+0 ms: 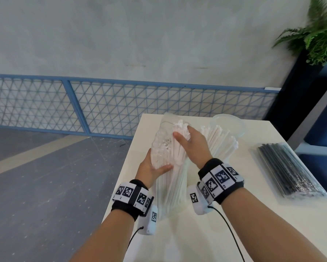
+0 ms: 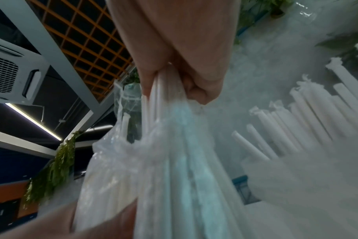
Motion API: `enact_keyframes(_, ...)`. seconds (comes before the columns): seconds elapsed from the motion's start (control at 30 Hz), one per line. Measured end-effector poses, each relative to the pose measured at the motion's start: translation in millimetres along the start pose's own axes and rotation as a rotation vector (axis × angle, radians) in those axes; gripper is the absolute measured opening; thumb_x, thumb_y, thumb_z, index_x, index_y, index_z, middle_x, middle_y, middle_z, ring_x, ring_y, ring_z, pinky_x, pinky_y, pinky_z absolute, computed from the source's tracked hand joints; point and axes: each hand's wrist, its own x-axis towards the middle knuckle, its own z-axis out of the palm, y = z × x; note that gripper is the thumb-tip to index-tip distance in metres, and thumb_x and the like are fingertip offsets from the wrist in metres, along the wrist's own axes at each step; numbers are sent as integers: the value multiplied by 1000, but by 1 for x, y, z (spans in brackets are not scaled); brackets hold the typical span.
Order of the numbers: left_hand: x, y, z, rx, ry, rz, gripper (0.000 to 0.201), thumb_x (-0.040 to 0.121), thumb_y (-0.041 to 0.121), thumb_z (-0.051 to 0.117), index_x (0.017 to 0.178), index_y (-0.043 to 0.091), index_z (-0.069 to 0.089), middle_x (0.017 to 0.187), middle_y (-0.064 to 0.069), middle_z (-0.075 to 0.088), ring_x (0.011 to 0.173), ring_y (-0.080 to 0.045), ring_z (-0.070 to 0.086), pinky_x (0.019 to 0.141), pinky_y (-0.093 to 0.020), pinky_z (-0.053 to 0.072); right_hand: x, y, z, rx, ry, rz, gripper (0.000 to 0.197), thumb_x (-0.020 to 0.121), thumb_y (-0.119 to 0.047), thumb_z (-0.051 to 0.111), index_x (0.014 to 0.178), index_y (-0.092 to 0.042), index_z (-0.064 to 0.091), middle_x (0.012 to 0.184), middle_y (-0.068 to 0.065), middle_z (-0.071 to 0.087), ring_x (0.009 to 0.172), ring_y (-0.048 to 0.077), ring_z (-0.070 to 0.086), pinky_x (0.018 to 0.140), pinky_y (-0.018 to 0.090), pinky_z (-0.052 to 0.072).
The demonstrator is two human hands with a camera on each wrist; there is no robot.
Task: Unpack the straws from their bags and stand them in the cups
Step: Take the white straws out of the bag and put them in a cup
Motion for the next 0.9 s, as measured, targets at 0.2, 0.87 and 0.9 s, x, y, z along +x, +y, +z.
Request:
enact_keyframes(0.2, 0, -1, 0, 4, 47, 7, 63, 72, 18, 78, 121, 32, 42, 107, 19, 56, 100, 2, 53, 74, 4, 38, -3, 14, 3, 280, -107, -14, 44, 81, -29, 70, 120, -21, 52, 116, 1, 64, 108, 13, 61, 94, 34, 50)
enact_keyframes(0.87, 5, 2, 6, 11, 37, -16, 65, 74, 11, 75, 129, 23, 42, 116, 10, 54, 111, -7, 49, 87, -12, 36, -2, 10, 0, 549, 44, 36, 37, 79, -21, 71, 108, -1, 61, 92, 3, 67, 85, 12, 66, 71, 24, 54)
enact_keyframes(0.9, 6, 2, 7, 9, 33, -10, 65, 74, 10, 75, 127, 27, 42, 115, 12, 54, 110, -6, 49, 83, -8, 36, -6, 16, 6, 514, 17, 66, 42, 76, -18, 74, 112, -4, 60, 98, 4, 68, 92, 15, 66, 76, 28, 56)
